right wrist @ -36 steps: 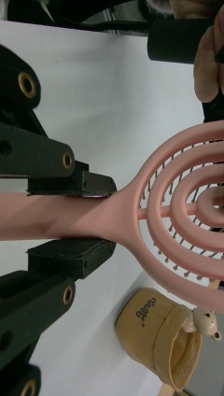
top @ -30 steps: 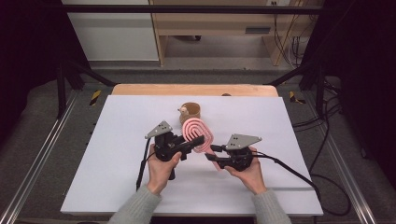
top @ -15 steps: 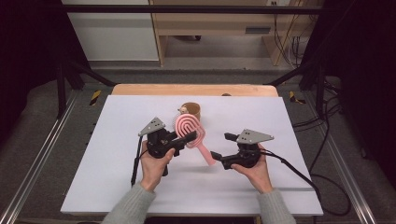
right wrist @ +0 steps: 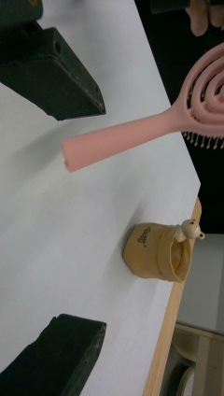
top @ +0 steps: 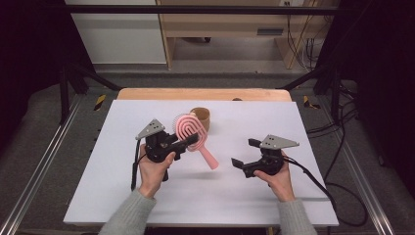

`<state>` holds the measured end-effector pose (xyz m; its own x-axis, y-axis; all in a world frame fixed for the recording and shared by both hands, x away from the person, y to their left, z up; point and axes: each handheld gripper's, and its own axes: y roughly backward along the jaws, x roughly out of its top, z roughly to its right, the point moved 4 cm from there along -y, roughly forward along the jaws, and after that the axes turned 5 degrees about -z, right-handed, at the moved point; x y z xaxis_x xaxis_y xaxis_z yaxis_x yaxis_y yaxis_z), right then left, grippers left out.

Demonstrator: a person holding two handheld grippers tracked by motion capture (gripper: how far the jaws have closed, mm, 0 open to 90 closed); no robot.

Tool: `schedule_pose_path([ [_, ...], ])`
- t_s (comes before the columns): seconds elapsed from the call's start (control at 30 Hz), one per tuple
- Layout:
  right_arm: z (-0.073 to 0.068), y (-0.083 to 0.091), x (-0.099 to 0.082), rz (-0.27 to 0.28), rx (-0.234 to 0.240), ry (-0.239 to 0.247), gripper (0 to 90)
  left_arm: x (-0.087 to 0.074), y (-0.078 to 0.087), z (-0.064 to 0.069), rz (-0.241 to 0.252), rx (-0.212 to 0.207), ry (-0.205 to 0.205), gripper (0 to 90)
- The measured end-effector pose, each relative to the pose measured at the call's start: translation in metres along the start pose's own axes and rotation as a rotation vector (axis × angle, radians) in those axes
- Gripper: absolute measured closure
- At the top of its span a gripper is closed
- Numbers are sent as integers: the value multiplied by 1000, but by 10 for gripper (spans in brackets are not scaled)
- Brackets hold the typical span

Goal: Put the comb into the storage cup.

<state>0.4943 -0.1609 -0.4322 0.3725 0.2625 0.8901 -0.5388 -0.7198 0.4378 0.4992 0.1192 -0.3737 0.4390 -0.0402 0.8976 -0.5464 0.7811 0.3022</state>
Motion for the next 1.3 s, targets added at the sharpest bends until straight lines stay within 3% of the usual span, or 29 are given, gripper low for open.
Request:
schedule_pose_path([
  [1.07, 42, 28, -38, -37, -59, -67, 4, 30, 30, -17, 40, 53, -19, 625],
  [1.3, 46, 30, -43, -44, -65, -76, 4, 37, 31, -19, 27, 63, -35, 625],
])
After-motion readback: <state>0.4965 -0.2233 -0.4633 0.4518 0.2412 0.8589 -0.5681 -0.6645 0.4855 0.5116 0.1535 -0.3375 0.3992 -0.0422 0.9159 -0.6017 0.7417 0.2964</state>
